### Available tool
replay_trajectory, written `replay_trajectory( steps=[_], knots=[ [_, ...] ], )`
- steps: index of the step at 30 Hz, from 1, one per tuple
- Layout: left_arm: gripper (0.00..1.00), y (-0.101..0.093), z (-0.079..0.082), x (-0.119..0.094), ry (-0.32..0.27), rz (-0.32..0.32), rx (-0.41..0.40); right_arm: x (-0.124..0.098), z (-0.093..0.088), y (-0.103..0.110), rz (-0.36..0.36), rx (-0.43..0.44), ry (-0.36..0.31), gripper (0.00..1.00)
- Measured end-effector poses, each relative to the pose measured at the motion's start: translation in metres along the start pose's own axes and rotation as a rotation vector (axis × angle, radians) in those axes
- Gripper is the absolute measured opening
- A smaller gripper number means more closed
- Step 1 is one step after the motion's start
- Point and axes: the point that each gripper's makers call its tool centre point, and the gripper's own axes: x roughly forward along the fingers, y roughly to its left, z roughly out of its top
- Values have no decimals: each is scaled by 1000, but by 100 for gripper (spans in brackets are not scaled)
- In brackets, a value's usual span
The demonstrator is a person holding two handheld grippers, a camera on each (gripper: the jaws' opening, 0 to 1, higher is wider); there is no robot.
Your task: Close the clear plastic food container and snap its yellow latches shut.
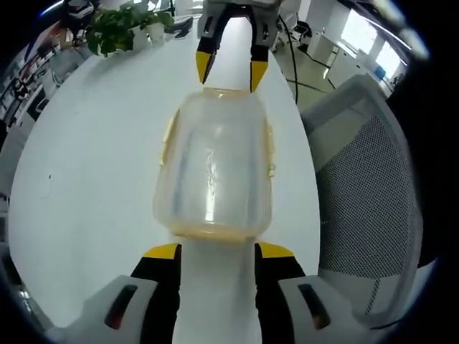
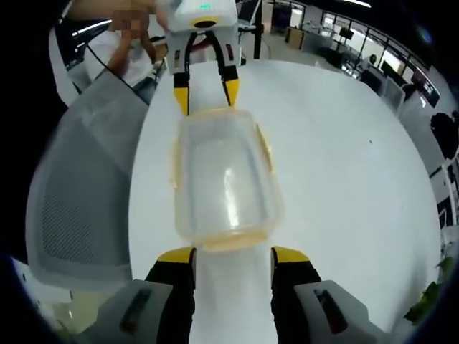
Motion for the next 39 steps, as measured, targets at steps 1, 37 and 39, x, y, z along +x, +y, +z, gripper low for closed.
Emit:
replay_trajectory(
  steps=[1,37,39],
  knots=[
    [41,-1,0,-1,1,1,5,0,0,0,-1,1,0,40],
    [38,-1,13,-11,-115,2,-440,-7,4,-6,-20,396,-72,38],
    [38,0,12,-10,-121,4,-477,-6,4,-8,-28,418,-79,37]
  ],
)
